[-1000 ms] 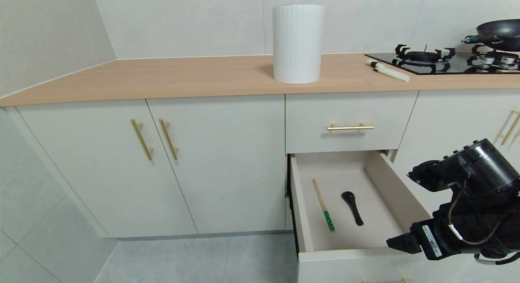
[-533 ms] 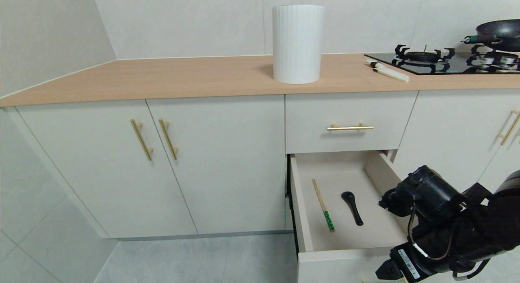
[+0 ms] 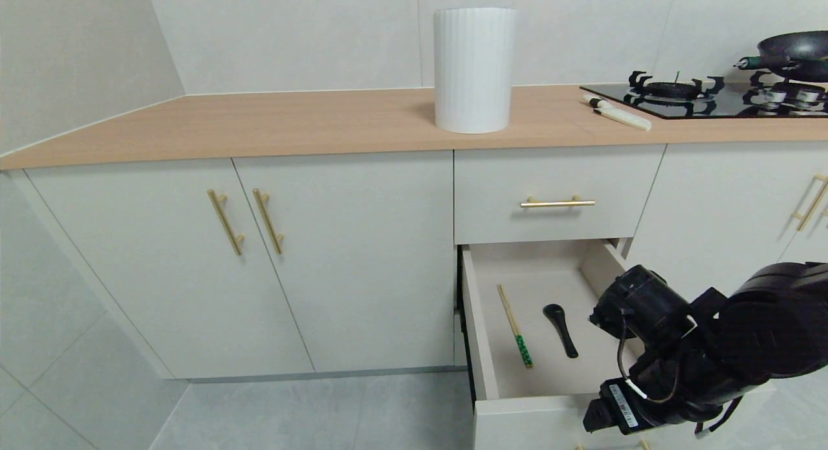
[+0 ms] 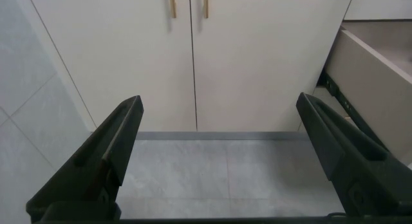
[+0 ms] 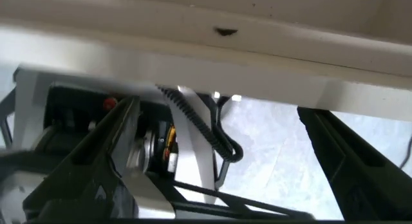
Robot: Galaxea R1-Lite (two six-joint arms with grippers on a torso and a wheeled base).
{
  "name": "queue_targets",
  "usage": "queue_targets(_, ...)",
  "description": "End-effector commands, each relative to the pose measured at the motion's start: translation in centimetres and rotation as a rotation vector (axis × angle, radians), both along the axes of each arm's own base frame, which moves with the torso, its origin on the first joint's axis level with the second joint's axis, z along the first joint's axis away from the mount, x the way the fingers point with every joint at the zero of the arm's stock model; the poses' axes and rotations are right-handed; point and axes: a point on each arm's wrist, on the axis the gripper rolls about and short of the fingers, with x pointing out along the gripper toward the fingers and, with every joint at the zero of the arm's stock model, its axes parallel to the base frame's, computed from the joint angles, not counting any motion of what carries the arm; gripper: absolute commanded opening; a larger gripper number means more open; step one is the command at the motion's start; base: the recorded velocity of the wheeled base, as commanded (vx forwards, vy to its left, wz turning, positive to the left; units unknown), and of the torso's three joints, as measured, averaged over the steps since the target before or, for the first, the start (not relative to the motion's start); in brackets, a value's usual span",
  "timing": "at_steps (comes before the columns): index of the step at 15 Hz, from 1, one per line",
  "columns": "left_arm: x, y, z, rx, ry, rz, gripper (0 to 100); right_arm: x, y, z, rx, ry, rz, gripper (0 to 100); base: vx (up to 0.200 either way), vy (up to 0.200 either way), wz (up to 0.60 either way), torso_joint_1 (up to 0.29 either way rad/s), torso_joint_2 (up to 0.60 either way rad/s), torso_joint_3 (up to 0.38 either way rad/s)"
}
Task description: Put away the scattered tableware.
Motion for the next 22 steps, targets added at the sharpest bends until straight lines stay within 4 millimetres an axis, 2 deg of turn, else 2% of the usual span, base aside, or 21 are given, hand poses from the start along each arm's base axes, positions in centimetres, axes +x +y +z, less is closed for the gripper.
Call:
queue_targets(1,0.0,0.0,0.0,0.000,0.000,0.001,100,0.8,0.3,-0.8,-0.021,0.011,-0.020,100,0.000,0.000,0.00,0.000,0.00,0.000)
queue_targets(7,0.0,0.0,0.0,0.000,0.000,0.001,100,2.2,-0.3,-0.8,-0.022,-0.080,-0.082,100,0.000,0.000,0.00,0.000,0.00,0.000)
queue_targets(9,0.0,0.0,0.0,0.000,0.000,0.001,100,3.5,-0.8,-1.5,-0.022,-0.108,-0.121,100,0.000,0.000,0.00,0.000,0.00,0.000)
queue_targets(13,0.0,0.0,0.0,0.000,0.000,0.001,100,6.0,-1.3,-1.4,0.002,-0.199,-0.110,100,0.000,0.000,0.00,0.000,0.00,0.000)
queue_targets(17,0.0,0.0,0.0,0.000,0.001,0.001,100,9.6,-0.8,-1.1,0.021,-0.265,-0.130,100,0.000,0.000,0.00,0.000,0.00,0.000)
queue_targets(20,0.0,0.0,0.0,0.000,0.001,0.001,100,11.4,-0.7,-1.5,0.029,-0.277,-0.146,100,0.000,0.000,0.00,0.000,0.00,0.000)
queue_targets(22,0.0,0.0,0.0,0.000,0.000,0.001,100,13.5,-0.3,-2.5,0.030,-0.283,-0.157,100,0.000,0.000,0.00,0.000,0.00,0.000)
